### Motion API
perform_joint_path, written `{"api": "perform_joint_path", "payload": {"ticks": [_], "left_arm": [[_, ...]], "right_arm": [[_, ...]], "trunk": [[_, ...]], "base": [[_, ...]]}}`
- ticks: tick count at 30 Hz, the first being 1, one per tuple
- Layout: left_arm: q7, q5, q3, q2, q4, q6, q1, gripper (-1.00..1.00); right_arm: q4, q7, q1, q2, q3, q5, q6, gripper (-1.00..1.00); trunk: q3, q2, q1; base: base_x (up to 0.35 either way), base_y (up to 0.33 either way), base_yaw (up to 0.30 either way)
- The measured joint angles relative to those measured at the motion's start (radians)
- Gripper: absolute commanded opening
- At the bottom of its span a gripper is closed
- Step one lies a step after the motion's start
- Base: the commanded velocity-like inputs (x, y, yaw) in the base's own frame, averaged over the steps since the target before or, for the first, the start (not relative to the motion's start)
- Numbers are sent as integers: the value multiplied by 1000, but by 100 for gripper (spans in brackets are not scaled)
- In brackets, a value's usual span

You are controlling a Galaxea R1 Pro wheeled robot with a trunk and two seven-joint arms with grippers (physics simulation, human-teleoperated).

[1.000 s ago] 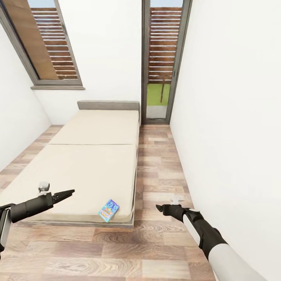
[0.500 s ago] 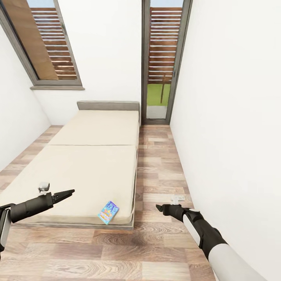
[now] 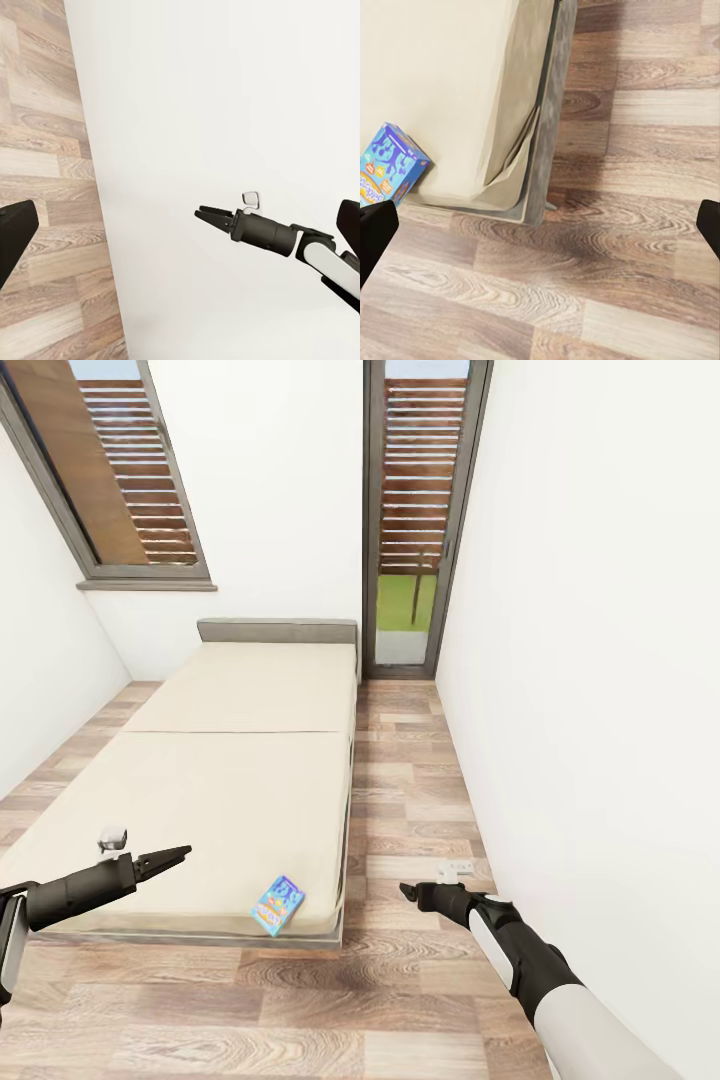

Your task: Put all the toys in the child's room - the three board games (two on the bed and one on the table), the two jigsaw puzzles on the table, and the tennis ball on the table - inside the toy box on the table in the child's room.

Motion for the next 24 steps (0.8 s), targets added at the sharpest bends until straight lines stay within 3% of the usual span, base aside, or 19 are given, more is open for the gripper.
{"api": "perform_joint_path", "payload": {"ticks": [10, 24], "left_arm": [[0, 0, 0, 0, 0, 0, 0, 100], [1, 0, 0, 0, 0, 0, 0, 100]], "right_arm": [[0, 0, 0, 1, 0, 2, 0, 100], [0, 0, 0, 1, 1, 2, 0, 100]], "trunk": [[2, 0, 0], [18, 0, 0]], "base": [[101, 0, 0], [13, 0, 0]]}}
